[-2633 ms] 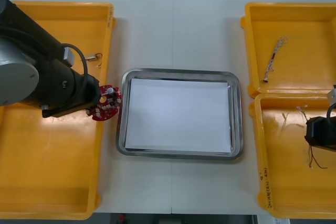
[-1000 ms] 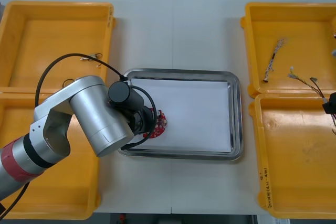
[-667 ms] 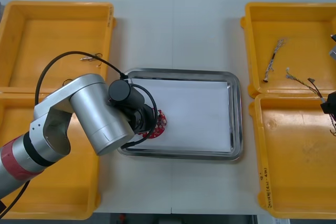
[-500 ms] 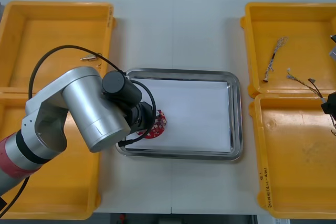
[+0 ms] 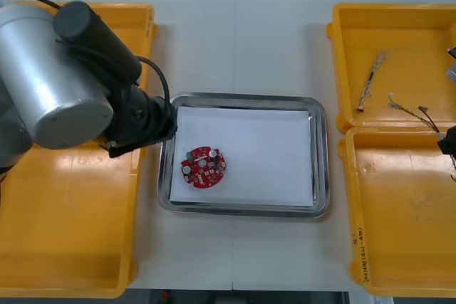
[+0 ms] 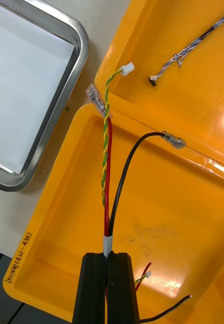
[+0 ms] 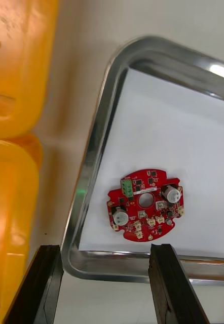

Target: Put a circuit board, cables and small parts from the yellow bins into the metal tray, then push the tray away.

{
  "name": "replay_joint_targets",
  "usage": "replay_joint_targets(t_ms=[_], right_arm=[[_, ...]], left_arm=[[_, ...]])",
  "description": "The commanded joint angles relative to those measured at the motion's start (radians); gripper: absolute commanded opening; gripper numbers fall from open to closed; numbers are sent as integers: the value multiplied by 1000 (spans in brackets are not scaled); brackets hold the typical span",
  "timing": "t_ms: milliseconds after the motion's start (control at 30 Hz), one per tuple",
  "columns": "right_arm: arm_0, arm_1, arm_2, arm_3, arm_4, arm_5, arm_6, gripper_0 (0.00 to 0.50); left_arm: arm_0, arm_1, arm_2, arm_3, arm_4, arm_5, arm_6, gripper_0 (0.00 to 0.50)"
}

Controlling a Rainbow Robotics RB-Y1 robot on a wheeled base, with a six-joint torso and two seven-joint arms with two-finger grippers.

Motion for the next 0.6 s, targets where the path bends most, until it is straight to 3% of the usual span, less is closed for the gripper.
replay_joint_targets(t_ms=[33, 200, 400, 600], right_arm=[[-28, -42, 11, -23, 0, 4, 38, 0], [-59, -52, 28, -23, -45, 4, 33, 0], [-137, -72, 95, -23, -62, 4, 39, 0], [-232, -75, 189, -23, -75, 4, 33, 0]], left_arm=[[-69, 92, 96, -18, 73, 31, 54, 500], [-79, 145, 154, 33, 104, 16, 29, 500], [-107, 197, 193, 155, 124, -13, -103, 500], [-144, 207, 214, 286, 111, -37, -198, 500]])
